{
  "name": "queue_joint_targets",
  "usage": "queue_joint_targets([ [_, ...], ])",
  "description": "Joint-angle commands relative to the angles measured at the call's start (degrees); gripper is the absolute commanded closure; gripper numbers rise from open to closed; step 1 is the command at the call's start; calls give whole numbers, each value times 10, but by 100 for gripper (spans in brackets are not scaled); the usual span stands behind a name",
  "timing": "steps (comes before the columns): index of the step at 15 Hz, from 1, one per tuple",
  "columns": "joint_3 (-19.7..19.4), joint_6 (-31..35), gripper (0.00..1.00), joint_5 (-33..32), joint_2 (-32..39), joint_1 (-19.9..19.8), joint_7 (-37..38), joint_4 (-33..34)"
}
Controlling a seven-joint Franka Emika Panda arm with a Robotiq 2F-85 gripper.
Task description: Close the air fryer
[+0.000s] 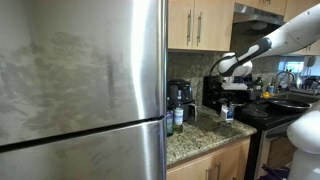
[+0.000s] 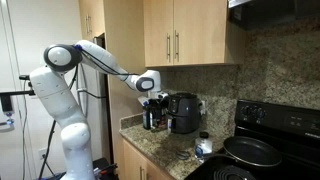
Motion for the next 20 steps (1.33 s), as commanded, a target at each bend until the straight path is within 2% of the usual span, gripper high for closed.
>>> queue_joint_targets([
  [1,0,-1,0,0,0,0,0,1],
  [4,0,-1,0,0,0,0,0,1],
  [5,7,4,0,-26,19,-6,11,7],
  [8,23,120,0,-160,128,-35,80,37],
  [10,19,200,0,-244,187,-40,132,57],
  [11,14,240,0,-294,224,-39,172,76],
  [13,-10,298,0,-339,300,-19,229,126],
  [14,-24,314,0,-337,329,-3,257,152],
  [15,-30,292,0,-311,260,4,214,88],
  [17,-47,313,0,-309,315,21,233,130],
  [19,-59,293,0,-323,327,35,230,145],
  [20,-69,304,0,-325,334,46,245,150],
])
